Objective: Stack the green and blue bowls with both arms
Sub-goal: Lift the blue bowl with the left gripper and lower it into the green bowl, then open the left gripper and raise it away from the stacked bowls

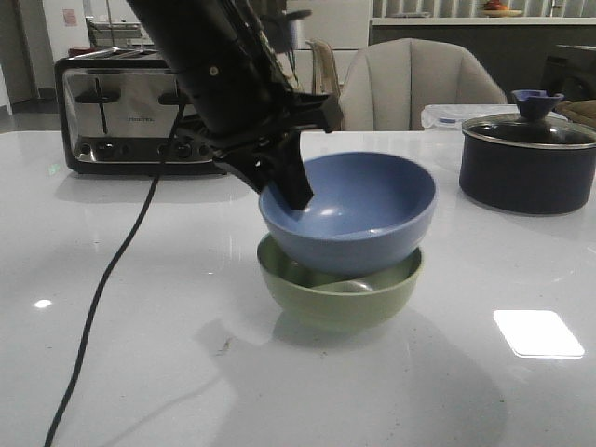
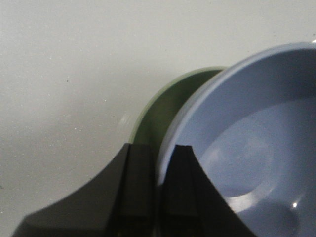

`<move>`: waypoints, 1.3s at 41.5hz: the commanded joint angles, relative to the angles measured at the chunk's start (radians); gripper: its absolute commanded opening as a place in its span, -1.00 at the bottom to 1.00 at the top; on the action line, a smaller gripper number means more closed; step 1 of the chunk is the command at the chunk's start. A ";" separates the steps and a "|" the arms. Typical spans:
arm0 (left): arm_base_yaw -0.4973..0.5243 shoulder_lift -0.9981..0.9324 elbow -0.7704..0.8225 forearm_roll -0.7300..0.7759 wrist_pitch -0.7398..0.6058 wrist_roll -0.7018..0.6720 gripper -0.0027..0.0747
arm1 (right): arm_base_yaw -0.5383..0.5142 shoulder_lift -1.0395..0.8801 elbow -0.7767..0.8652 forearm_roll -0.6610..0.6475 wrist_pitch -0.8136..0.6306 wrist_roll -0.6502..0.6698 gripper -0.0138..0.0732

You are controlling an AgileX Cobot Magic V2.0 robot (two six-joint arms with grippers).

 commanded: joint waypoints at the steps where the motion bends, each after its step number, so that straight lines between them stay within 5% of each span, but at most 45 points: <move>1: -0.007 -0.046 -0.038 -0.039 -0.028 0.003 -0.42 | -0.002 -0.005 -0.028 0.002 -0.051 -0.007 0.29; 11: -0.007 -0.053 -0.052 -0.039 -0.001 0.003 0.41 | -0.002 -0.005 -0.028 0.002 -0.051 -0.007 0.29; 32: -0.007 -0.336 -0.052 -0.025 0.189 0.007 0.41 | -0.002 -0.005 -0.028 0.002 -0.051 -0.007 0.29; 54: -0.007 -0.827 0.432 0.056 0.162 0.029 0.30 | -0.002 -0.005 -0.028 0.002 -0.054 -0.007 0.29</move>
